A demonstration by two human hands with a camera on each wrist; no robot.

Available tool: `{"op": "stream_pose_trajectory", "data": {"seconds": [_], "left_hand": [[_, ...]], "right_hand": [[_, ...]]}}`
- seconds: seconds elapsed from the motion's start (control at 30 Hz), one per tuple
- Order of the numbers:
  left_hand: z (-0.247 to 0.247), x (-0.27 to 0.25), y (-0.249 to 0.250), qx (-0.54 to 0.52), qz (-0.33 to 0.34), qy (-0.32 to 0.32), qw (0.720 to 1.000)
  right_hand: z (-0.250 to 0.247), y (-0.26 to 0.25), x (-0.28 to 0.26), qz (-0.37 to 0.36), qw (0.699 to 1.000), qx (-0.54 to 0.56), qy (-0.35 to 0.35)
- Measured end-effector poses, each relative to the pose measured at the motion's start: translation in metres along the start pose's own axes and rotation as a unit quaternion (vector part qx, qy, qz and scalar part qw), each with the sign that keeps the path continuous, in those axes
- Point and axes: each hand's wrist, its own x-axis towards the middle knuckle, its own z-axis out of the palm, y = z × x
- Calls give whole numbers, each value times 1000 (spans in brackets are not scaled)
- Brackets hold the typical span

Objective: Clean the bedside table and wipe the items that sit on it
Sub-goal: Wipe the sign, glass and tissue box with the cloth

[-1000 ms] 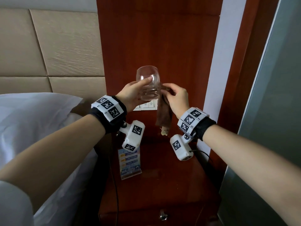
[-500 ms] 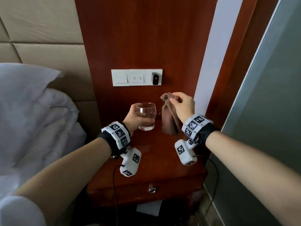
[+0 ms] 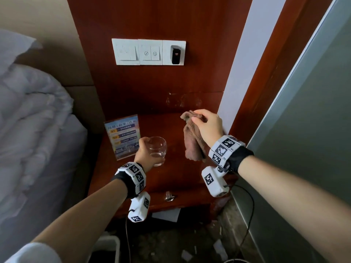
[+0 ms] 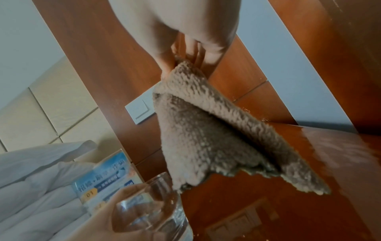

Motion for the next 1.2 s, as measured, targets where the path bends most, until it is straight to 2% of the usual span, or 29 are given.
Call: {"op": "stream_pose_trajectory", "data": {"seconds": [0.13, 0.27, 0.33, 0.43, 0.57, 0.67, 0.73, 0.8, 0.9, 1.03, 1.2], "left_hand": [[-4, 1, -9, 27, 6, 10, 1000], [-16, -2, -1, 31, -16, -43, 998], [-29, -2, 15, 51, -24, -55, 997], [-56, -5, 50, 86, -12, -30, 996], [-107, -14, 101, 43, 26, -44, 998], [-153, -30, 135, 16, 66, 20, 998], [-191, -44, 150, -2, 101, 91, 991], [-232, -61, 159, -13, 143, 181, 973], [-292, -90, 164, -21, 170, 290, 941], [-366, -143, 158, -68, 169, 388, 904], [-444, -224, 116, -58, 126, 503, 853]], "right_hand": [[7, 6, -4, -1, 1000, 4, -12], [10, -8, -4, -19, 1000, 6, -12], [10, -23, 1, -32, 999, 1, -11], [8, -54, 11, -60, 998, 11, -1], [7, -111, 20, -108, 993, 42, 13], [14, -153, 20, -130, 989, 73, 3], [24, -183, 15, -155, 983, 98, -15], [35, -213, 10, -186, 975, 120, -31], [49, -263, 0, -230, 960, 151, -45], [75, -331, -21, -272, 936, 211, -65], [122, -407, -78, -286, 892, 314, -156]]}}
